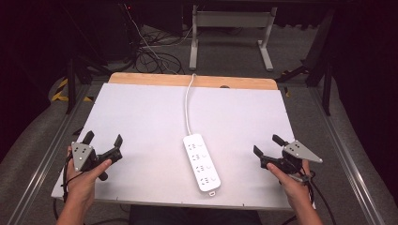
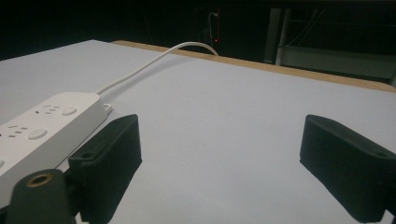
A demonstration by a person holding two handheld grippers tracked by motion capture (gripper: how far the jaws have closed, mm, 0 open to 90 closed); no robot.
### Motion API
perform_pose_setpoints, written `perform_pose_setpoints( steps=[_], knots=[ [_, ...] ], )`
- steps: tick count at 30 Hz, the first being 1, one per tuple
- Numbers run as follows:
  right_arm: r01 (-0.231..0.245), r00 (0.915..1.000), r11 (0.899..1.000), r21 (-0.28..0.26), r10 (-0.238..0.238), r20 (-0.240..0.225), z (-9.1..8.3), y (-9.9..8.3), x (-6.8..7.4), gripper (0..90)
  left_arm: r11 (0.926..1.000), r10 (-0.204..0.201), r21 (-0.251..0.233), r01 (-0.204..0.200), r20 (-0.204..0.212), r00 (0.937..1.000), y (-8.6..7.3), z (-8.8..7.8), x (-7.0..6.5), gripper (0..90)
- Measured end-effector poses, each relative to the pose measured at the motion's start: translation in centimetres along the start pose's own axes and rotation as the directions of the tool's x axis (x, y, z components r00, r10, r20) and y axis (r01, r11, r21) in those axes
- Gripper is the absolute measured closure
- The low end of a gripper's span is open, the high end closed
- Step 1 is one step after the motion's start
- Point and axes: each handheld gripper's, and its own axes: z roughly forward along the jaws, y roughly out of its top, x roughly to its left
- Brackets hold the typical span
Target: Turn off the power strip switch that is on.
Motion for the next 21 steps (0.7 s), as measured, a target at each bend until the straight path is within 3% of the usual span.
perform_pose_setpoints(
  steps=[9,18,21],
  knots=[
    [-0.01,0.9999,1.0,-0.004,0.01,0.007,-0.06,-0.01,-0.06,13.4,1.0,0.0,0.001,0.0,0.001,1.0,0.02,0.06,0.0,2.8],
    [-0.026,0.9995,1.0,0.008,0.026,0.016,0.05,0.06,-0.22,26.4,1.0,-0.002,0.0,0.002,-0.003,1.0,0.08,0.07,0.09,2.9],
    [-0.028,0.9992,0.999,0.021,0.027,0.029,-0.05,0.14,-0.2,38.4,1.0,0.002,0.002,-0.002,0.0,1.0,0.07,0.37,0.09,3.0]
  ],
)
